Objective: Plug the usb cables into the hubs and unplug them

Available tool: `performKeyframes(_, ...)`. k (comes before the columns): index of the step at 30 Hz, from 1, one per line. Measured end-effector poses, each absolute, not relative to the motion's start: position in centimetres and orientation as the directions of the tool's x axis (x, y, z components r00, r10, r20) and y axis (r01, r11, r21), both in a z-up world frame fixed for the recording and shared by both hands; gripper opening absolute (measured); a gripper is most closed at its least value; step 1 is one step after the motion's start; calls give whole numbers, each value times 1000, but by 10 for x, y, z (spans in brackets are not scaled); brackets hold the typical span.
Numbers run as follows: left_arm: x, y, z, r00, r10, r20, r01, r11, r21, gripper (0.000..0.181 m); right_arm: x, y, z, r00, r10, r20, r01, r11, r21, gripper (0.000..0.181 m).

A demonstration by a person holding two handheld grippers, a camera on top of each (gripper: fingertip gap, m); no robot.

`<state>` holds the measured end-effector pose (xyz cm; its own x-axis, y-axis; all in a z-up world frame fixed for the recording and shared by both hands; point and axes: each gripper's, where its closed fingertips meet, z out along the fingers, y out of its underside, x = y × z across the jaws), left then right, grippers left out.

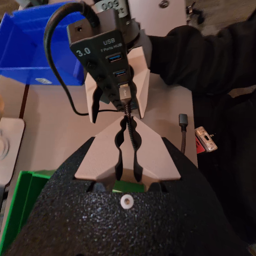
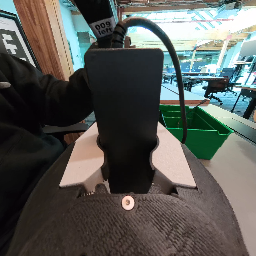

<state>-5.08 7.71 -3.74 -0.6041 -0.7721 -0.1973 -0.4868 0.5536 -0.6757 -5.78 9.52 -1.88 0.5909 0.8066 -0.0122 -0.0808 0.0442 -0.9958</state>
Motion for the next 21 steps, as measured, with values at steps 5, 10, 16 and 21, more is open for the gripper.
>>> performKeyframes(5, -57, 67, -27, -676, -724, -140, -357, 487, -797, 4, -62, 91, -12, 569, 822, -9, -104, 60, -993, 66)
performKeyframes(10, -50, 70, -32, -624, -769, -139, -320, 415, -852, 5, -54, 94, -13, 602, 798, 28, -91, 103, -990, 66)
performKeyframes(16, -47, 72, -25, -533, -834, -144, -269, 328, -905, 13, -53, 93, -7, 618, 784, 59, -84, 140, -987, 66)
performKeyframes(21, -47, 74, -25, -495, -854, -157, -233, 304, -924, 3, -52, 100, -11, 638, 769, 35, -85, 115, -990, 66)
